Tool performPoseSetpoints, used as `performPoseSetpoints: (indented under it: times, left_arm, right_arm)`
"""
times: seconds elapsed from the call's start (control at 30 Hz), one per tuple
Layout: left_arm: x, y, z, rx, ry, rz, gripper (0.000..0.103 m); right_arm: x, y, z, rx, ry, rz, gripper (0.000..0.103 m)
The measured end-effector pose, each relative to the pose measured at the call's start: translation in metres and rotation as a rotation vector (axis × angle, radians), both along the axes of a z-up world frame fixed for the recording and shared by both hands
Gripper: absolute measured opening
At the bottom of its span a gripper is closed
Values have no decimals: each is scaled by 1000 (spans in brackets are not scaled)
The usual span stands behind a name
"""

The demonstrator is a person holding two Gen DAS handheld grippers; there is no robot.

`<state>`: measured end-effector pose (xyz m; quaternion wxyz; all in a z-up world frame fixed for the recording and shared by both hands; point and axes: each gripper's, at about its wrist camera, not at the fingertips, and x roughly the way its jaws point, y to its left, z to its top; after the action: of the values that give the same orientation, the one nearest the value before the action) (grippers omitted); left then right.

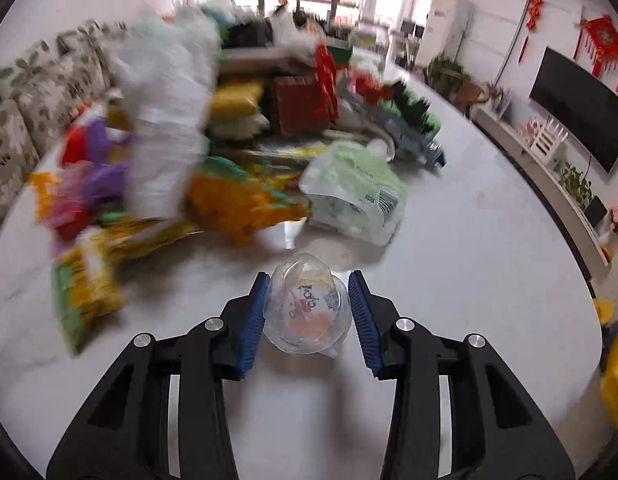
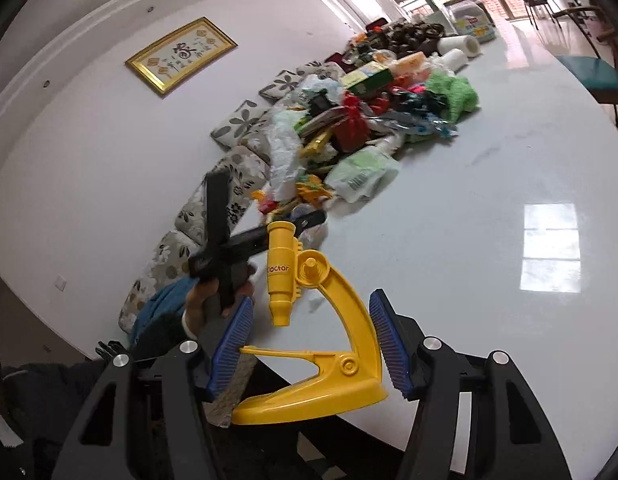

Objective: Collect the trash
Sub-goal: 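Grasp the yellow toy microscope with right tool while left tool grasps clear wrapped cup, then lower the microscope and clear cup into the bin and open both tools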

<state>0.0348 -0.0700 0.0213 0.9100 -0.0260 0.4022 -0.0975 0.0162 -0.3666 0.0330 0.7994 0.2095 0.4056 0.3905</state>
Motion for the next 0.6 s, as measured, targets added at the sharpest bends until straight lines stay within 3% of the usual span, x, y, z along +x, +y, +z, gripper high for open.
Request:
performPoseSetpoints:
  times: [0.13, 0.27, 0.4, 0.6]
  left_arm:
    - [-91, 25, 37, -29, -137, -93, 40]
    - [-176, 34, 47, 32, -214, -166, 40]
    - [-223, 40, 19, 116, -156, -180, 40]
    - [-244, 47, -66, 187, 46, -179, 41]
  right_arm:
    - [-21, 28, 4, 0, -12, 71, 60]
    - [-55, 58, 6, -31, -32, 145, 60]
    - [-93, 89, -6, -86, -23, 227, 60]
    - [-119, 124, -61, -218, 77, 314, 60]
